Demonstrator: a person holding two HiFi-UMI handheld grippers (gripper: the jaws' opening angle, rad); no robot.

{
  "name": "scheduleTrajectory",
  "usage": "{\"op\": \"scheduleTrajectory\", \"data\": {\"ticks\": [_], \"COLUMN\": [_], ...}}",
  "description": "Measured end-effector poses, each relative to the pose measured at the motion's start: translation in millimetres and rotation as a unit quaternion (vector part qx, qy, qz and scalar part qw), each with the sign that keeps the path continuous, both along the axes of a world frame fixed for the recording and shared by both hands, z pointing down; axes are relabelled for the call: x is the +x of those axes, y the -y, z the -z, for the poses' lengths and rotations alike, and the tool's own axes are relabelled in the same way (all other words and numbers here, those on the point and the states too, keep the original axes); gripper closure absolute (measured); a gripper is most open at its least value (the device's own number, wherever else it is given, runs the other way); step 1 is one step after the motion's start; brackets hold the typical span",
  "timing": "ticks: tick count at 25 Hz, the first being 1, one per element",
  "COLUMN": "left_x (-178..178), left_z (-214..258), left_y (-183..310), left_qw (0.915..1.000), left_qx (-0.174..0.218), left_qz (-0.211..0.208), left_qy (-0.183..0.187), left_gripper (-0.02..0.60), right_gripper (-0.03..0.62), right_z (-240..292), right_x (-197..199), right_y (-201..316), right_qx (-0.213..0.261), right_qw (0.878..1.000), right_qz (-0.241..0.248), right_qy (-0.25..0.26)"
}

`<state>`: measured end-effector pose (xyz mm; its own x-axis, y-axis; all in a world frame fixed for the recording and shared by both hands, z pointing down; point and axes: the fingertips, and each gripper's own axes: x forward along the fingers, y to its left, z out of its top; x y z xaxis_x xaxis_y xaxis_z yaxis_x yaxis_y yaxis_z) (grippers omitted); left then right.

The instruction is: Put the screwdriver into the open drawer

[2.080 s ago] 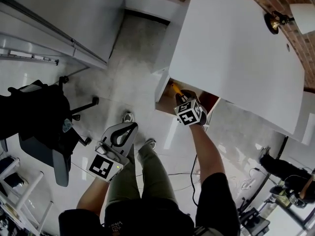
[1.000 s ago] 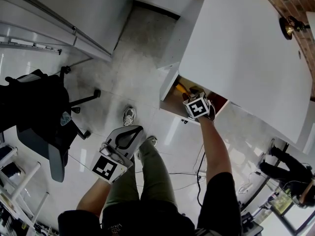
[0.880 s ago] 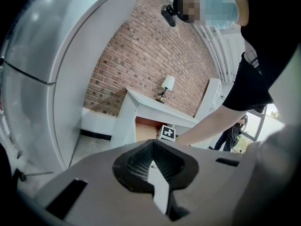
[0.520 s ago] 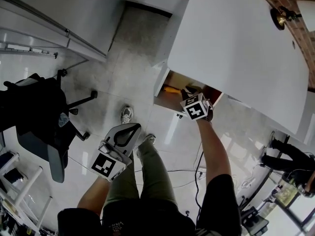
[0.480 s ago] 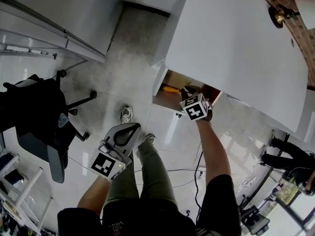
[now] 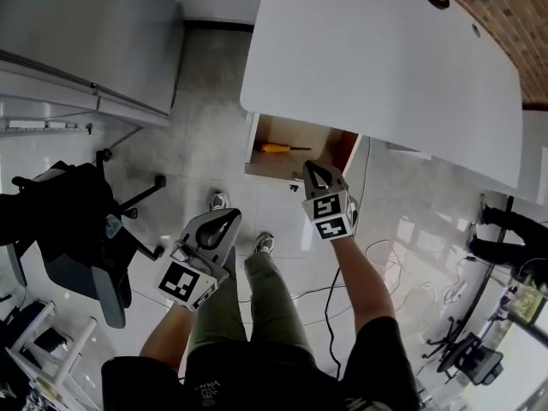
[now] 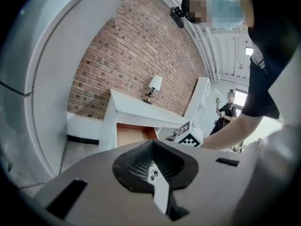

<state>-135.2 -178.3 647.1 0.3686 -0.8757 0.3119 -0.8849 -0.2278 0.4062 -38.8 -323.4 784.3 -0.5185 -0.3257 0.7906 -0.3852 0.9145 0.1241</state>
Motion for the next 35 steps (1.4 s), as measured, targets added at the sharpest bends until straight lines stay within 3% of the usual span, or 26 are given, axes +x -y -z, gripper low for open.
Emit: {"op": "scheduleTrajectory", "data": {"ticks": [11,19,28,35], "left_x": [34.5,53.6,82.5,121.2], "left_z": [53.0,94.0,143.9,185.3], "left_y": [4.0,-4.1,-15.0,-31.0], "left_qw": [0.9996,0.9985,0.9964,0.9939], "left_qx": [0.021,0.033,0.061,0.078], "left_qz": [-0.017,-0.028,-0.02,-0.028], "left_qy": [0.01,0.034,0.056,0.073], "left_gripper": [0.575,0.575,0.575,0.575], "right_gripper": [0.594,0.594,0.594,0.594], "right_z": [125.8,204.4,276.5,315.6], "right_x": [41.0,72.5,118.2,150.1], "right_y": [-59.6,-86.6,-117.4,-150.1], "right_qx": [0.04,0.055,0.09,0.077], "right_qw": [0.989,0.97,0.959,0.949], "right_qz": [-0.072,-0.131,-0.133,-0.136], "right_qy": [0.126,0.198,0.234,0.273]}}
